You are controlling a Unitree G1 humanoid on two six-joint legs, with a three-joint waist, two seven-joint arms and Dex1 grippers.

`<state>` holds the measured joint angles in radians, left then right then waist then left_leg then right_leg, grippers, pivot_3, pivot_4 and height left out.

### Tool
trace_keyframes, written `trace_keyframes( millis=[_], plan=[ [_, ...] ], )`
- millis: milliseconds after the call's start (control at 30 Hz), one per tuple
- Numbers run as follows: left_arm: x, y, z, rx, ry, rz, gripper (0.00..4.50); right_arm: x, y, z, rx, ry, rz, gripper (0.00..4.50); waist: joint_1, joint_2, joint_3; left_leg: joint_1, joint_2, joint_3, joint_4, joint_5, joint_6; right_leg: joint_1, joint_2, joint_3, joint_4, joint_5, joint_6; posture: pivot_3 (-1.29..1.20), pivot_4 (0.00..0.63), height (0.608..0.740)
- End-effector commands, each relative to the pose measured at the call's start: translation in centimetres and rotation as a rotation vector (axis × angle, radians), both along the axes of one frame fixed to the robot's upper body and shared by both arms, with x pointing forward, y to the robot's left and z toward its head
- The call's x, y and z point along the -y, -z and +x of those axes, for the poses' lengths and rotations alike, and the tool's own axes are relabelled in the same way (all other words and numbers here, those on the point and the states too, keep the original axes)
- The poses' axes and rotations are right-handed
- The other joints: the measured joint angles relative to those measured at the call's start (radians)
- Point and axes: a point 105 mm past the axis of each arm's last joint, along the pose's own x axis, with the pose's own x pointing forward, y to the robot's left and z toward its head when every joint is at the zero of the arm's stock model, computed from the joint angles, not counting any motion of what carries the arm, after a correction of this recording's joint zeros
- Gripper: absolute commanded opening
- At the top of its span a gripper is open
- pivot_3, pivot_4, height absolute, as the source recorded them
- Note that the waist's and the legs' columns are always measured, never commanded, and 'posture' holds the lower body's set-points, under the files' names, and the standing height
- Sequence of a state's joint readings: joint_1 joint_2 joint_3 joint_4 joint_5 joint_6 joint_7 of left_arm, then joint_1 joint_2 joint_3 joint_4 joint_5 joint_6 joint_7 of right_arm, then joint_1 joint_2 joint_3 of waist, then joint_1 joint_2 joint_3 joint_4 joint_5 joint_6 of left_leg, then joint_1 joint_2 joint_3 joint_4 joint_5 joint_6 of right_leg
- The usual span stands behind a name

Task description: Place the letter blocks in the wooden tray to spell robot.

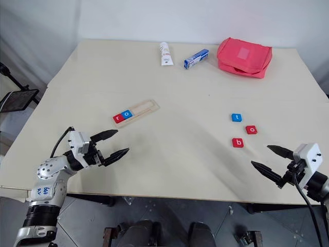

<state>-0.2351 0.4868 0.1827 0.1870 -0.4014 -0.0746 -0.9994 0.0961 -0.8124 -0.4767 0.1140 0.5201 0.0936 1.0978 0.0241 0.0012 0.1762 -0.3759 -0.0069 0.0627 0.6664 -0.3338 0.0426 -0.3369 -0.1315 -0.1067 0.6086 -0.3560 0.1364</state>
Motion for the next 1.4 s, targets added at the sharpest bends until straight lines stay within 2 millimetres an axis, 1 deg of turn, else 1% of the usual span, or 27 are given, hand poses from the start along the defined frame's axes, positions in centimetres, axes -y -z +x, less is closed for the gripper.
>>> trace_keyframes(
  millis=[33,200,267,400,467,567,633,700,800,900,1033,1200,1400],
  plan=[
    [0.4,-1.2,-0.1,0.042,0.026,-0.017,4.5,0.1,-0.9,-0.1,0.039,0.011,0.006,4.47,0.0,0.0,0.0,0.0,0.0,0.0,0.0,0.0,0.0,0.0,0.0,0.0,0.0,0.0,0.0,0.0,0.15,0.74],
    [0.2,-1.2,0.3,0.014,-0.018,-0.016,4.5,0.2,-0.9,0.1,0.039,0.019,0.007,4.47,0.0,0.0,0.0,0.0,0.0,0.0,0.0,0.0,0.0,0.0,0.0,0.0,0.0,0.0,0.0,0.0,0.15,0.74],
    [0.2,-1.5,0.1,0.029,-0.026,-0.004,4.5,0.1,-0.9,0.3,0.037,0.018,0.007,4.47,0.0,0.0,0.0,0.0,0.0,0.0,0.0,0.0,0.0,0.0,0.0,0.0,0.001,0.0,0.0,0.0,0.15,0.74],
    [-1.5,-1.6,-0.8,0.014,-0.083,0.061,4.5,-0.3,-1.2,0.8,0.04,-0.006,-0.003,4.47,-0.004,0.0,0.0,0.0,0.0,0.0,0.0,0.0,0.0,0.0,0.0,0.0,0.001,0.0,0.0,0.0,0.15,0.74],
    [-2.5,-1.9,-0.5,0.013,-0.154,0.071,4.5,-0.8,-1.6,1.1,0.051,-0.03,-0.017,4.47,-0.005,0.0,0.0,0.001,0.0,0.0,0.0,0.0,0.0,-0.001,0.0,0.0,0.002,0.0,0.0,0.0,0.15,0.74],
    [-3.1,-2.0,-0.4,-0.01,-0.178,0.079,4.5,-1.3,-2.0,1.3,0.065,-0.048,-0.022,4.47,-0.003,0.0,0.0,0.001,0.001,0.0,0.001,0.0,0.0,0.0,0.0,0.001,0.002,0.0,0.0,0.0,0.15,0.74],
    [-3.8,-1.8,-0.3,-0.038,-0.188,0.116,4.5,-2.5,-2.8,1.9,0.091,-0.091,-0.028,4.47,-0.003,0.0,0.0,0.001,0.001,0.0,0.001,0.0,0.0,0.0,0.0,0.001,0.002,0.0,0.0,0.0,0.15,0.74],
    [-4.3,-1.9,0.4,-0.063,-0.195,0.16,4.5,-3.6,-3.5,2.5,0.117,-0.126,-0.035,4.47,-0.003,0.0,0.0,0.001,0.001,0.0,0.001,0.0,0.0,-0.001,0.0,0.001,0.002,0.0,0.0,0.0,0.15,0.74],
    [-4.4,-2.1,1.7,-0.1,-0.198,0.202,4.5,-4.4,-4.2,2.8,0.141,-0.149,-0.043,4.47,0.003,0.0,0.0,0.0,0.0,-0.001,0.002,0.0,0.0,-0.001,0.0,0.0,0.003,0.0,0.0,0.0,0.15,0.74],
    [-4.4,-2.5,2.6,-0.106,-0.197,0.217,4.5,-5.1,-4.5,2.8,0.151,-0.17,-0.045,4.47,0.002,0.0,0.0,0.0,-0.001,-0.001,0.001,0.0,0.0,-0.001,0.0,0.0,0.004,0.0,0.0,0.0,0.15,0.74],
    [-4.2,-2.9,5.0,-0.16,-0.182,0.244,4.5,-6.5,-5.1,2.5,0.169,-0.215,-0.05,4.47,0.002,0.0,0.0,0.0,-0.001,-0.002,0.001,0.0,0.0,-0.003,0.0,-0.003,0.008,0.0,0.0,0.0,0.15,0.74],
    [-3.9,-3.3,7.6,-0.177,-0.194,0.264,4.5,-7.4,-5.5,2.3,0.194,-0.22,-0.046,4.47,0.001,-0.001,0.0,0.0,-0.001,-0.001,0.002,0.0,0.0,-0.004,0.0,-0.004,0.011,0.0,0.0,0.0,0.15,0.74],
    [-3.3,-3.4,9.8,-0.2,-0.21,0.265,4.5,-7.8,-5.3,1.7,0.198,-0.21,-0.037,4.47,0.0,-0.004,0.002,0.0,-0.001,-0.001,0.002,0.0,0.0,-0.005,0.0,-0.005,0.013,0.0,0.0,0.0,0.15,0.74]
  ],
)
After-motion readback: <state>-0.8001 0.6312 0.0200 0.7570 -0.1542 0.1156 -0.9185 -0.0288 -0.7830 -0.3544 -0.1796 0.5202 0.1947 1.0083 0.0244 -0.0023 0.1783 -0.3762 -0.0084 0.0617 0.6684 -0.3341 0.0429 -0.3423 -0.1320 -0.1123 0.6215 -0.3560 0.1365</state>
